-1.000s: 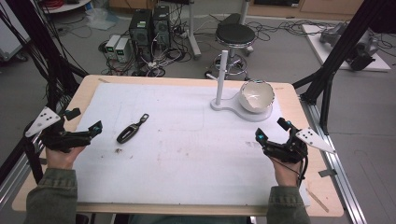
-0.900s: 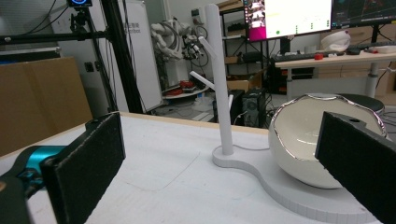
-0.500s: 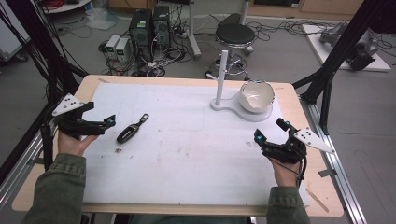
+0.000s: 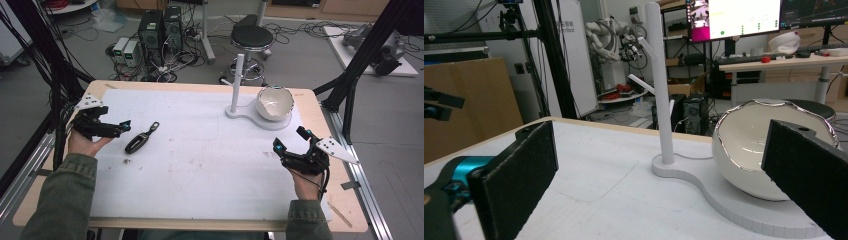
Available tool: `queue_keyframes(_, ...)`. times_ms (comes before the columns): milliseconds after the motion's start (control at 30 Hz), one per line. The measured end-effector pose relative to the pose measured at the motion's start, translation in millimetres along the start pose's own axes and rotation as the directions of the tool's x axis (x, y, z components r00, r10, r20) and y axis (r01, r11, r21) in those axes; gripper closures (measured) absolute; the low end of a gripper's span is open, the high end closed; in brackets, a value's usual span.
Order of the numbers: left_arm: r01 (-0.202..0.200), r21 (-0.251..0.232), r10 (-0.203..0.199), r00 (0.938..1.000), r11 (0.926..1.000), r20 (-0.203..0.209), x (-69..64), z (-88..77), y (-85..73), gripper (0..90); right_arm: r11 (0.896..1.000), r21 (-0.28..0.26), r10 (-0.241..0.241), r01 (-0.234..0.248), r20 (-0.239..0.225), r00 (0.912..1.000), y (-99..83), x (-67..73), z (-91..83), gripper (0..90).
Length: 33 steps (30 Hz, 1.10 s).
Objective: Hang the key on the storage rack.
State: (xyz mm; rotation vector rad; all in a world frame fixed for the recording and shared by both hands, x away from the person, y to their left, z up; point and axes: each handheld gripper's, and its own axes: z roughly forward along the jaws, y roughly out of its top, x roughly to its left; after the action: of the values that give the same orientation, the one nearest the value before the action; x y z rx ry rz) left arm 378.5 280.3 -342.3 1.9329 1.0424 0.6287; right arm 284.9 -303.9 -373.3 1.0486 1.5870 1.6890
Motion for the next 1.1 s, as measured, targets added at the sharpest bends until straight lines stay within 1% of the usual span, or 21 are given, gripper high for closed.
queue_keyframes(67, -0.008, 0.038, 0.008, 0.9999, 0.9992, 0.008, 1.4, 6.6, 4.8, 1.8, 1.0, 0.002, 0.002, -0.002, -0.002, 1.0, -0.1, 0.2, 0.1, 0.7)
queue_keyframes(167, -0.025, 0.09, 0.024, 0.9996, 0.9956, 0.012, 2.9, 17.1, 11.2, 1.8, 1.0, 0.002, -0.001, 0.001, -0.001, 1.0, -0.1, -0.5, 0.2, 0.7)
queue_keyframes(200, -0.034, 0.109, 0.033, 0.9994, 0.9934, 0.014, 3.3, 20.8, 13.4, 1.8, 1.0, 0.002, -0.001, 0.001, 0.0, 1.0, -0.1, -0.6, 0.1, 0.7)
queue_keyframes(267, -0.056, 0.154, 0.054, 0.9983, 0.9864, 0.021, 2.8, 28.4, 18.5, 1.8, 1.0, 0.001, -0.006, 0.006, 0.002, 1.0, 0.0, -1.5, 0.1, 0.7)
queue_keyframes(367, -0.071, 0.206, 0.065, 0.9972, 0.9759, 0.035, 1.8, 39.3, 25.5, 1.8, 1.0, 0.003, -0.006, 0.006, 0.001, 1.0, -0.1, -1.5, 0.2, 0.7)
queue_keyframes(433, -0.072, 0.248, 0.063, 0.9971, 0.966, 0.043, 1.2, 47.9, 28.6, 1.8, 1.0, 0.01, -0.007, 0.007, -0.001, 1.0, -0.4, -0.9, 1.0, 0.7)
queue_keyframes(467, -0.066, 0.271, 0.056, 0.9974, 0.9604, 0.046, 1.0, 52.6, 29.4, 1.8, 1.0, 0.01, -0.007, 0.007, -0.001, 1.0, -0.4, -0.9, 1.0, 0.7)
queue_keyframes(500, -0.065, 0.295, 0.054, 0.9975, 0.9533, 0.046, 0.2, 57.7, 29.9, 1.8, 1.0, 0.013, -0.004, 0.004, 0.0, 1.0, -0.6, -0.2, 1.1, 0.7)
queue_keyframes(567, -0.073, 0.343, 0.059, 0.9969, 0.9365, 0.052, -2.4, 67.7, 31.4, 1.8, 1.0, 0.016, -0.013, 0.013, 0.0, 0.9999, -0.8, -0.5, 1.8, 0.7)
queue_keyframes(600, -0.074, 0.356, 0.059, 0.9968, 0.9317, 0.053, -4.2, 72.8, 32.3, 1.8, 1.0, 0.017, -0.013, 0.013, 0.0, 0.9999, -1.0, -0.6, 2.0, 0.7)
queue_keyframes(667, -0.077, 0.39, 0.06, 0.9966, 0.9175, 0.056, -7.2, 82.4, 36.0, 1.9, 1.0, 0.021, -0.009, 0.009, -0.002, 1.0, -1.4, -0.6, 2.3, 0.7)
queue_keyframes(700, -0.073, 0.399, 0.055, 0.9969, 0.9141, 0.055, -8.6, 87.1, 37.7, 2.7, 1.0, 0.024, -0.012, 0.012, -0.003, 0.9999, -1.8, -0.6, 2.8, 0.7)
queue_keyframes(767, -0.065, 0.427, 0.045, 0.9974, 0.9017, 0.056, -9.3, 96.5, 41.0, 2.7, 1.0, 0.025, -0.01, 0.01, -0.004, 0.9999, -1.9, -0.3, 3.0, 0.7)
queue_keyframes(800, -0.056, 0.436, 0.038, 0.998, 0.8983, 0.052, -9.2, 100.8, 42.0, 2.7, 1.0, 0.024, -0.014, 0.014, -0.005, 0.9999, -2.0, -0.5, 3.4, 0.7)
queue_keyframes(833, -0.056, 0.447, 0.038, 0.9981, 0.8927, 0.049, -8.9, 104.9, 42.8, 2.7, 1.0, 0.027, -0.016, 0.016, -0.004, 0.9999, -2.0, -0.2, 3.4, 0.7)
queue_keyframes(900, -0.047, 0.462, 0.036, 0.9988, 0.8854, 0.034, -8.7, 112.9, 42.6, 2.8, 1.0, 0.029, -0.012, 0.012, -0.008, 0.9999, -2.5, 0.5, 3.9, 0.7)
queue_keyframes(933, -0.037, 0.475, 0.023, 0.9991, 0.879, 0.035, -8.4, 117.1, 41.5, 3.7, 0.999, 0.033, -0.016, 0.016, -0.009, 0.9998, -2.9, 0.7, 4.2, 0.7)
queue_keyframes(967, -0.041, 0.494, 0.031, 0.9991, 0.8682, 0.029, -8.4, 120.8, 40.6, 3.8, 0.999, 0.034, -0.023, 0.023, -0.01, 0.9997, -3.6, 1.1, 4.9, 0.7)
queue_keyframes(1000, -0.039, 0.511, 0.028, 0.9992, 0.8585, 0.029, -8.4, 124.7, 39.6, 3.8, 0.999, 0.034, -0.023, 0.023, -0.01, 0.9997, -3.6, 1.1, 4.9, 0.7)
queue_keyframes(1033, -0.035, 0.525, 0.025, 0.9993, 0.8505, 0.027, -9.2, 128.0, 38.8, 4.0, 0.999, 0.036, -0.02, 0.02, -0.013, 0.9997, -4.0, 1.3, 4.9, 0.7)
queue_keyframes(1100, -0.024, 0.546, 0.007, 0.9994, 0.8375, 0.033, -11.6, 134.5, 37.5, 8.4, 0.999, 0.04, -0.016, 0.017, -0.017, 0.9997, -5.1, 1.0, 5.3, 0.7)
